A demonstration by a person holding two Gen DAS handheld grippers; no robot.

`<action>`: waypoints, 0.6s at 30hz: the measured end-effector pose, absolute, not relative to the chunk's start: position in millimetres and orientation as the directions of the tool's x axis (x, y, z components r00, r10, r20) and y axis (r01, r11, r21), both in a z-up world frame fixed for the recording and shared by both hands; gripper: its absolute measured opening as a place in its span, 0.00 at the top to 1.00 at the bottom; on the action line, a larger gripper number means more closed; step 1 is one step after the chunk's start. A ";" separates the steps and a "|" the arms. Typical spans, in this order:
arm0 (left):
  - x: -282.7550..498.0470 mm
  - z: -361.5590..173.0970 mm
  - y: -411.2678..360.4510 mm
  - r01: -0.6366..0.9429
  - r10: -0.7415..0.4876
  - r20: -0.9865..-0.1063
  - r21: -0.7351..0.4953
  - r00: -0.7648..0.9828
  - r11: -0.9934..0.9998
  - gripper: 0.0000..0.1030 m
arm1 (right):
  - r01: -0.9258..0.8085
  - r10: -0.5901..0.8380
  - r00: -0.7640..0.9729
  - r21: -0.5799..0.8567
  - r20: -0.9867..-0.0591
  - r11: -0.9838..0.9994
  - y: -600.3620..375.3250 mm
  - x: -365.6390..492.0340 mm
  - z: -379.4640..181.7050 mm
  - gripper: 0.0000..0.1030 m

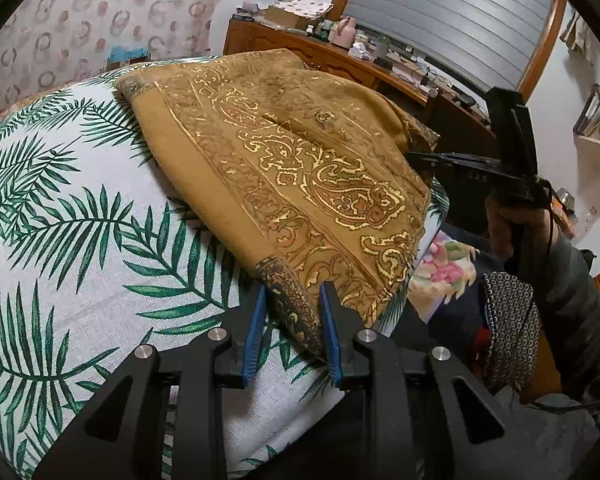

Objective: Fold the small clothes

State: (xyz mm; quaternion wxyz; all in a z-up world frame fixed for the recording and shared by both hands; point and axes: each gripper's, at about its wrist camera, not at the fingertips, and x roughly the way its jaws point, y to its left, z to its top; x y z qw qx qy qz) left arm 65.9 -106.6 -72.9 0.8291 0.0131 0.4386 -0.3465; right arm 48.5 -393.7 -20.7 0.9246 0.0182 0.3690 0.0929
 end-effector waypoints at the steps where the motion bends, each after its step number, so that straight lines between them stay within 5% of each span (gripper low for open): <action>1: 65.0 -72.8 -107.6 0.589 -0.559 -0.738 -0.274 0.378 0.760 0.74 | -0.157 0.186 0.712 0.104 -0.677 0.982 -393.6 48.2 -21.3 0.93; 4: 64.5 -71.3 -108.2 0.596 -0.575 -0.727 -0.285 0.376 0.751 0.92 | -0.157 0.191 0.714 0.112 -0.673 0.981 -392.0 47.8 -21.2 0.94; 18: 110.1 16.8 -83.0 0.602 -0.687 -0.495 -0.350 0.532 0.718 0.96 | -0.239 0.303 0.821 0.192 -0.484 0.952 -395.7 59.1 45.1 0.95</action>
